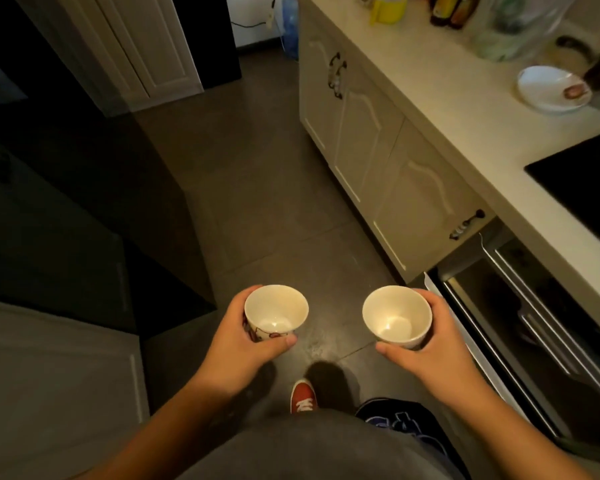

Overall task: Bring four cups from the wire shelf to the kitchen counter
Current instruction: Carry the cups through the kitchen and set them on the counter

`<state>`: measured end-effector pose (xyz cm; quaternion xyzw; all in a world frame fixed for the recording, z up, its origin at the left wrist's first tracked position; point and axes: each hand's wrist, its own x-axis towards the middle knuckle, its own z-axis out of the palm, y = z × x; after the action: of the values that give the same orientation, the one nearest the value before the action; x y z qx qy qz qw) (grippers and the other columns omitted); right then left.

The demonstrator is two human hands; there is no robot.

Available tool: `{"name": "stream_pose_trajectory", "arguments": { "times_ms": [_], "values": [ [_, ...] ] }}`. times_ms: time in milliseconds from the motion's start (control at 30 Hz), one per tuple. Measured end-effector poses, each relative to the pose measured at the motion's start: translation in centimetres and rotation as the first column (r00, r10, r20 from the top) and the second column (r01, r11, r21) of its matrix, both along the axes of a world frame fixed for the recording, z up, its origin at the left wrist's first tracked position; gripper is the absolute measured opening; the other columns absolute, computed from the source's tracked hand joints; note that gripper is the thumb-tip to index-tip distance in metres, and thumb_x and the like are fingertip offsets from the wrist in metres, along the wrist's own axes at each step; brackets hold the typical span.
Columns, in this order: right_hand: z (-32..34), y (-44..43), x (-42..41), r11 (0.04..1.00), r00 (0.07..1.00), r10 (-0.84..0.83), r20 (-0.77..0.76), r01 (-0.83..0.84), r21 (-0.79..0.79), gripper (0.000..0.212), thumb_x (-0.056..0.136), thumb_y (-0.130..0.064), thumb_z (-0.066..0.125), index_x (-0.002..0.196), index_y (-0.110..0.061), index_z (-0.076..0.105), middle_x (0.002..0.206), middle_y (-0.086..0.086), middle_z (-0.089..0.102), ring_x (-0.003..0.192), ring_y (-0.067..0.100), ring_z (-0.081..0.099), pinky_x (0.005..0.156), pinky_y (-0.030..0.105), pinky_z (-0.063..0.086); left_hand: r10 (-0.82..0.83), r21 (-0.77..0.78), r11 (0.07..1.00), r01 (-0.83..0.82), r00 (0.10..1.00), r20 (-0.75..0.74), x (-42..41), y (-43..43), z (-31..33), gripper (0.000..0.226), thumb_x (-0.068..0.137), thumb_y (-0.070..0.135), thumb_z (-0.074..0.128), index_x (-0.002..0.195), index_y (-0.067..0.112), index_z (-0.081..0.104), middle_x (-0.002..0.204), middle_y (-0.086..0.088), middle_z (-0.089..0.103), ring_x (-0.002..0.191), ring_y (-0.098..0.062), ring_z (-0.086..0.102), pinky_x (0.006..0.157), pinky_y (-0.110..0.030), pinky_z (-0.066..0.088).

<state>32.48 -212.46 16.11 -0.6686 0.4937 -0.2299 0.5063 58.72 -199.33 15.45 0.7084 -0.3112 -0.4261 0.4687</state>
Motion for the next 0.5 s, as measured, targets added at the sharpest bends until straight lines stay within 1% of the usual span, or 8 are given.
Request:
{"name": "stream_pose_trajectory", "arguments": {
  "times_ms": [67, 133, 200, 300, 367, 400, 500],
  "values": [
    [-0.1, -2.5, 0.2, 1.0, 1.0, -0.015, -0.007, 0.015, 0.002, 0.09, 0.049, -0.029, 0.093, 0.115, -0.06, 0.04, 0.11, -0.039, 0.05, 0.105, -0.011, 0.052, 0.077, 0.017, 0.049, -0.003, -0.007, 1.0, 0.003, 1.0, 0.008, 1.1, -3.5, -0.2, 0.079, 0.062, 0.014, 0.09, 0.121, 0.044, 0.047, 0.115, 0.023, 0.059, 0.104, 0.012, 0.056, 0.076, -0.005, 0.05],
    [-0.5, -5.3, 0.4, 1.0, 0.999, -0.031, -0.011, 0.031, -0.003, 0.09, 0.047, -0.029, 0.093, 0.112, -0.062, 0.04, 0.109, -0.041, 0.05, 0.103, -0.016, 0.052, 0.076, 0.016, 0.047, -0.017, -0.021, 1.0, 0.018, 1.0, 0.018, 2.0, -7.0, -0.7, 0.079, 0.062, 0.009, 0.09, 0.121, 0.039, 0.047, 0.12, 0.015, 0.058, 0.105, 0.01, 0.057, 0.077, -0.007, 0.051],
    [-1.1, -8.2, 0.8, 0.999, 0.999, -0.044, -0.009, 0.044, -0.007, 0.09, 0.048, -0.025, 0.093, 0.111, -0.063, 0.041, 0.108, -0.042, 0.05, 0.102, -0.019, 0.051, 0.075, 0.015, 0.047, -0.021, -0.042, 0.999, 0.023, 0.999, 0.036, 2.7, -10.7, -1.1, 0.079, 0.062, 0.008, 0.089, 0.124, 0.034, 0.047, 0.122, 0.009, 0.058, 0.105, 0.007, 0.058, 0.077, -0.01, 0.052],
    [-1.9, -13.2, 1.7, 0.999, 0.999, -0.037, -0.007, 0.037, 0.02, 0.091, 0.049, -0.022, 0.094, 0.113, -0.06, 0.041, 0.11, -0.039, 0.051, 0.103, -0.016, 0.052, 0.075, 0.015, 0.049, -0.045, -0.034, 0.998, 0.048, 0.996, 0.076, 3.9, -16.6, -1.2, 0.078, 0.062, 0.015, 0.089, 0.121, 0.041, 0.045, 0.121, 0.018, 0.054, 0.106, 0.015, 0.053, 0.074, -0.005, 0.05],
    [-2.5, -16.9, 2.5, 0.999, 1.0, -0.025, -0.002, 0.025, 0.045, 0.091, 0.049, -0.021, 0.094, 0.115, -0.057, 0.043, 0.111, -0.034, 0.055, 0.103, -0.011, 0.055, 0.074, 0.015, 0.05, -0.058, -0.044, 0.997, 0.062, 0.993, 0.1, 4.9, -20.4, -1.0, 0.077, 0.063, 0.017, 0.089, 0.12, 0.043, 0.045, 0.122, 0.018, 0.054, 0.108, 0.015, 0.053, 0.075, -0.005, 0.05],
    [-2.7, -18.9, 3.0, 0.998, 1.0, -0.024, -0.001, 0.024, 0.057, 0.091, 0.049, -0.02, 0.094, 0.114, -0.058, 0.044, 0.11, -0.034, 0.056, 0.102, -0.012, 0.056, 0.073, 0.013, 0.05, -0.043, -0.043, 0.998, 0.047, 0.995, 0.088, 5.4, -22.1, -0.8, 0.077, 0.062, 0.018, 0.089, 0.12, 0.044, 0.046, 0.123, 0.017, 0.055, 0.107, 0.013, 0.054, 0.075, -0.006, 0.051],
    [-2.7, -24.4, 5.7, 0.998, 0.999, 0.031, -0.018, -0.03, 0.051, 0.092, 0.047, -0.021, 0.095, 0.109, -0.062, 0.041, 0.105, -0.043, 0.053, 0.098, -0.023, 0.051, 0.064, 0.001, 0.048, 0.031, -0.025, 0.999, -0.03, 0.999, 0.043, 7.0, -26.1, -0.1, 0.078, 0.059, 0.024, 0.09, 0.121, 0.047, 0.047, 0.123, 0.018, 0.057, 0.109, 0.007, 0.056, 0.076, -0.01, 0.053]
  ]
}}
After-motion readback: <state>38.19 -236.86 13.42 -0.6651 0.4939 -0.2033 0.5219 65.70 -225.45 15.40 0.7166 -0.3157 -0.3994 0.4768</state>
